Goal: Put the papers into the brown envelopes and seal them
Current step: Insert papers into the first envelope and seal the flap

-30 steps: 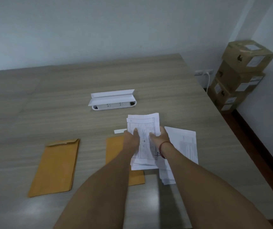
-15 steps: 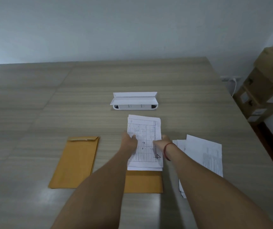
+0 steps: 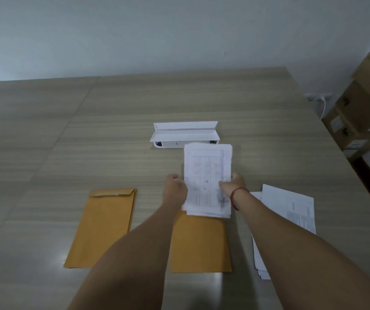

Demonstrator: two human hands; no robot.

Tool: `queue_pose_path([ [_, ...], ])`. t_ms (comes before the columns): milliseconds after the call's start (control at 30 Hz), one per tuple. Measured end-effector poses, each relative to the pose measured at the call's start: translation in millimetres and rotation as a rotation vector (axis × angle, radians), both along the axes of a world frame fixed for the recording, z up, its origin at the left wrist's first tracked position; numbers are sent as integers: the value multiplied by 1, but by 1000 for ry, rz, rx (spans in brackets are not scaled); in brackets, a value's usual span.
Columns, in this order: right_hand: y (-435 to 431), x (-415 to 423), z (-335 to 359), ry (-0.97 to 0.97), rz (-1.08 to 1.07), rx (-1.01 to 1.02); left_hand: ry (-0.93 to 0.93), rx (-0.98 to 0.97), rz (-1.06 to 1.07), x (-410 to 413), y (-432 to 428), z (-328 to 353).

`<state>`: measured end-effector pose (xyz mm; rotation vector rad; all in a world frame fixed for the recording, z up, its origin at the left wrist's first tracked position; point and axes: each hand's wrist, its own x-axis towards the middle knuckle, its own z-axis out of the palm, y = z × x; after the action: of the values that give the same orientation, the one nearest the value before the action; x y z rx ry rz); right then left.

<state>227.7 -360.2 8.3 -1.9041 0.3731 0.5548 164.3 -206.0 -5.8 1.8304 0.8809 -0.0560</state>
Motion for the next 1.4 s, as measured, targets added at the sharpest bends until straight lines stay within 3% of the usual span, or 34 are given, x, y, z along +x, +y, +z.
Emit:
queue_pose_path([
  [167,-4,34,2,-131,-244,53,145,384,-354,-2,13,-21],
  [400,11,49,-5,-107,-215,79,254,585,-741,2,8,-30],
  [1033,33,56,-23,-74,-264,107,336,562,-826,29,9,-34],
  [1400,35,63,-12,-94,-318,221,234,522,-853,31,11,-22],
])
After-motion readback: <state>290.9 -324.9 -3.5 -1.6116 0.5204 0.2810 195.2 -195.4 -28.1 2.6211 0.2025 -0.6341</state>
